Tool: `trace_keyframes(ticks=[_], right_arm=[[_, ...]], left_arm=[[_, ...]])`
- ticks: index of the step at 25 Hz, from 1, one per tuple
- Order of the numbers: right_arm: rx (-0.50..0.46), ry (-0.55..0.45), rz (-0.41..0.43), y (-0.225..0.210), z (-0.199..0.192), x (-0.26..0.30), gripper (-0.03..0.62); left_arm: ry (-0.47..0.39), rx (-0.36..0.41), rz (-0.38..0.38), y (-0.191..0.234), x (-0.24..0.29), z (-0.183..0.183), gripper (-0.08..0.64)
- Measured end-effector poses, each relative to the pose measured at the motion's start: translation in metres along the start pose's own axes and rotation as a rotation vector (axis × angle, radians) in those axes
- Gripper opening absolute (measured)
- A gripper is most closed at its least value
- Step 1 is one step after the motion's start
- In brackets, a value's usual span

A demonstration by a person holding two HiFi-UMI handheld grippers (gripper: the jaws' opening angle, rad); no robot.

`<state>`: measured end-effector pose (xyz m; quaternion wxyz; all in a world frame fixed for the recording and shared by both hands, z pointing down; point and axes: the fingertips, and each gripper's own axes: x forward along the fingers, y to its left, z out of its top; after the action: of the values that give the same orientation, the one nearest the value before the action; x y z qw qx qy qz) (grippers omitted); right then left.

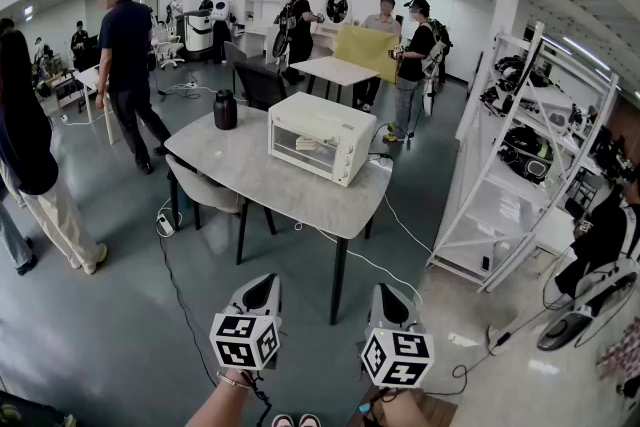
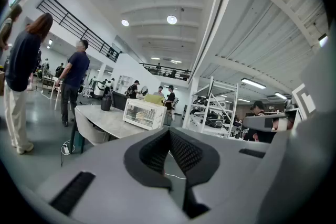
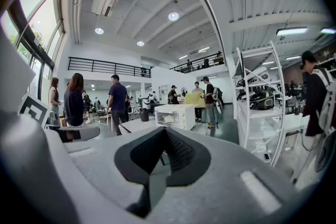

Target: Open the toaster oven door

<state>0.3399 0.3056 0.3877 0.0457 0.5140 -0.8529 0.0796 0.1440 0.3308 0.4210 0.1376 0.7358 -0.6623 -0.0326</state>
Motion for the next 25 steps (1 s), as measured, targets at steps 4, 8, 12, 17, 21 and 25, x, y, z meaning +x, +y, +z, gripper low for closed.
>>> trace_keyframes(ticks=[4, 8, 12, 17, 21, 25], right_arm=[[0.010, 0.000, 0.007, 0.005, 0.002, -0.004, 0.004], [0.012, -0.006, 0.006, 0.017, 0.003, -0.002, 0.005], [0.017, 0.002, -0.004, 0.027, 0.000, 0.003, 0.005], [0.030, 0.026, -0.008, 0.036, -0.013, 0.011, 0.005], [0.046, 0.055, -0.014, 0.039, -0.022, 0.017, 0.005], [0.060, 0.076, -0.014, 0.037, -0.026, 0.031, 0.005]], left_arm=[[0.000, 0.003, -0.001, 0.001, -0.006, 0.002, -0.005], [-0.001, 0.003, 0.001, 0.012, -0.011, 0.004, -0.005], [0.001, 0.008, 0.000, 0.025, -0.013, 0.005, -0.005], [0.012, 0.005, 0.009, 0.042, -0.013, -0.001, -0.005], [0.045, -0.007, 0.013, 0.052, -0.011, -0.010, -0.005], [0.066, -0.014, 0.023, 0.062, -0.002, -0.015, -0.005]])
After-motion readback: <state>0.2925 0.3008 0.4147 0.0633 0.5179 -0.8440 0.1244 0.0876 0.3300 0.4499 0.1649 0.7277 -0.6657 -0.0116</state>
